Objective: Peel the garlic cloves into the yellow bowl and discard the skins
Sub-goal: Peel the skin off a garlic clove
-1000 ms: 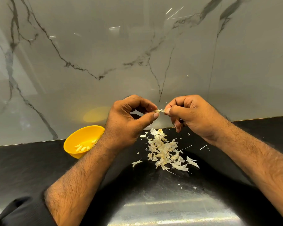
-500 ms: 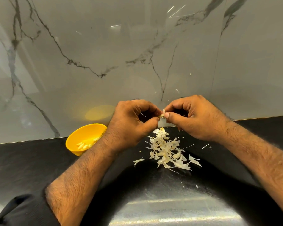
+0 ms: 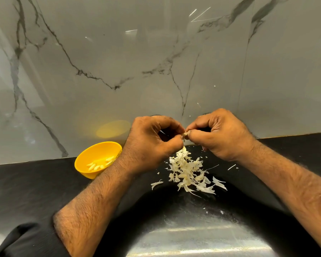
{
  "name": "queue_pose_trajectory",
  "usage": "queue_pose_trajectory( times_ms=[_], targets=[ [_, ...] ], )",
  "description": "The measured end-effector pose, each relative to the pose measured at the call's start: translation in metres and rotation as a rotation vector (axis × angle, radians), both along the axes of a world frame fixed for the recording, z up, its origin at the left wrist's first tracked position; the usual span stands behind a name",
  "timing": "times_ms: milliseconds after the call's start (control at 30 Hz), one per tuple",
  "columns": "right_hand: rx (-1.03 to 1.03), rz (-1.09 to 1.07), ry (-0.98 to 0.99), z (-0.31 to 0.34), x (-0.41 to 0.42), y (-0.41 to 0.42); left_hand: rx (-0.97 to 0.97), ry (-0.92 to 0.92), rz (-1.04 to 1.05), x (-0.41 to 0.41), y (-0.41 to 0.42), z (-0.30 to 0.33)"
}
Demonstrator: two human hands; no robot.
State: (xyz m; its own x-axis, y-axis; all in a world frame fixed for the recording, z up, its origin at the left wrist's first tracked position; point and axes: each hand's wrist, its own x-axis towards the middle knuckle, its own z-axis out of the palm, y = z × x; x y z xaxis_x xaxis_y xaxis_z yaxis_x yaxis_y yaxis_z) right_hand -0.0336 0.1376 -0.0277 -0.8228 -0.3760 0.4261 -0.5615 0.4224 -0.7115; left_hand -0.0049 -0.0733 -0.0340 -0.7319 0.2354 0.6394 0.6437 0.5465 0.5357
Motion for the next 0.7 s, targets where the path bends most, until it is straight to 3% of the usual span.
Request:
queue_pose_trajectory(
  times_ms=[133, 367, 433, 567, 700],
  targets=[
    [-0.223, 0.061, -0.197, 0.003, -0.001, 0.001, 0.130, -0.082, -0.064, -0.002, -0.004, -0.001],
    [-0.293, 0.099, -0.305, 0.006, -0.002, 0.005, 0.465, -0.198, -0.137, -0.005, -0.005, 0.001],
    [-0.185, 0.069, -0.307, 0.006, -0.003, 0.006, 0.582, -0.262, -0.173, -0.006, -0.006, 0.002],
    [0.322, -0.145, -0.180, 0.005, -0.009, 0.009, 0.742, -0.398, -0.221, -0.004, -0.006, 0.005],
    [0.376, -0.227, -0.103, 0.009, -0.013, 0.019, 0.854, -0.508, -0.250, -0.003, -0.006, 0.007]
  ],
)
